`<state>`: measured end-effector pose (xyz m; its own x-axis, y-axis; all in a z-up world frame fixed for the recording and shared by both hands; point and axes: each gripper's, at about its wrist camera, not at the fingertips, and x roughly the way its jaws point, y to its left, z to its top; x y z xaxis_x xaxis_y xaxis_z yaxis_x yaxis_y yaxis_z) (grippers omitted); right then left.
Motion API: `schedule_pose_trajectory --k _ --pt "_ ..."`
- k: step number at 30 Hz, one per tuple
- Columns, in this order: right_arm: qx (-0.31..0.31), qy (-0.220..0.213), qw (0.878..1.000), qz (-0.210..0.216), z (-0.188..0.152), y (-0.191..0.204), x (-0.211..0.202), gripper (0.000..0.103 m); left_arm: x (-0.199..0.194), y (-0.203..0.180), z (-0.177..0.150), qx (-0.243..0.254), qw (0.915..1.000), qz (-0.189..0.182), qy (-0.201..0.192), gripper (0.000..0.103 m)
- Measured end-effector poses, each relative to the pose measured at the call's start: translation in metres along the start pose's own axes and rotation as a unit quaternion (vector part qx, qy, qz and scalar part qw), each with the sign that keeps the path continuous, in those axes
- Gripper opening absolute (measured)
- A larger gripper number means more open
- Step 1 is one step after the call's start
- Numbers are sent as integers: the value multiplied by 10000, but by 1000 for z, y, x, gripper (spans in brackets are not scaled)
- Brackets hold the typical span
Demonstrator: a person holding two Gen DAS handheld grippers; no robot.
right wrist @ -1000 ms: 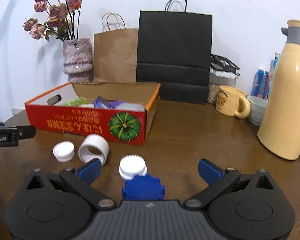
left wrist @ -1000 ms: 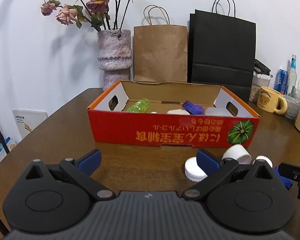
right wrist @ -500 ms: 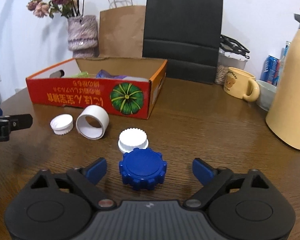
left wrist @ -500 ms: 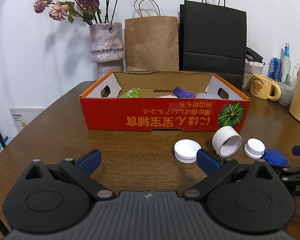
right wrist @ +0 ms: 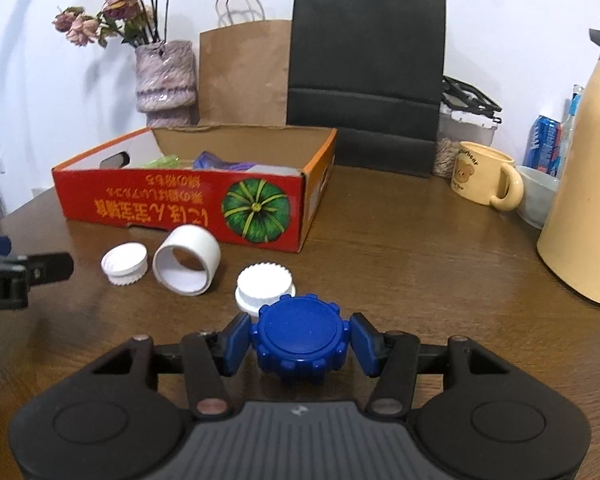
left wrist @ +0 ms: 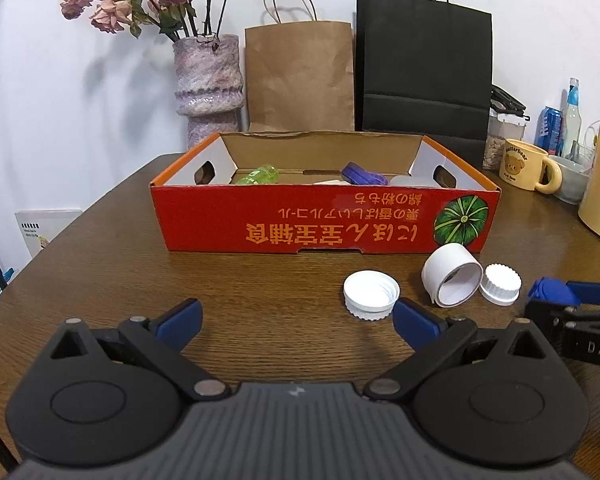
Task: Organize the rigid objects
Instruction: 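Grasp the white round cap with the left gripper while the right holds the blue cap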
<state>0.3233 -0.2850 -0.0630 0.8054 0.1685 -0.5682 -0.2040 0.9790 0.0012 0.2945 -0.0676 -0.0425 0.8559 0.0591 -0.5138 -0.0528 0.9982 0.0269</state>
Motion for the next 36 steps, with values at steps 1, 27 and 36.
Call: schedule_pose_trajectory --k 1,27,36 --pt "15 -27 10000 -25 1 0 0 53 1 -1 0 -8 10000 -9 16 103" --pt "269 -469 9984 -167 16 -11 12 53 53 -18 15 -167 9982 4 584 103" --pt "284 -469 9984 -158 16 -12 13 53 66 -27 19 -60 9977 -6 670 103"
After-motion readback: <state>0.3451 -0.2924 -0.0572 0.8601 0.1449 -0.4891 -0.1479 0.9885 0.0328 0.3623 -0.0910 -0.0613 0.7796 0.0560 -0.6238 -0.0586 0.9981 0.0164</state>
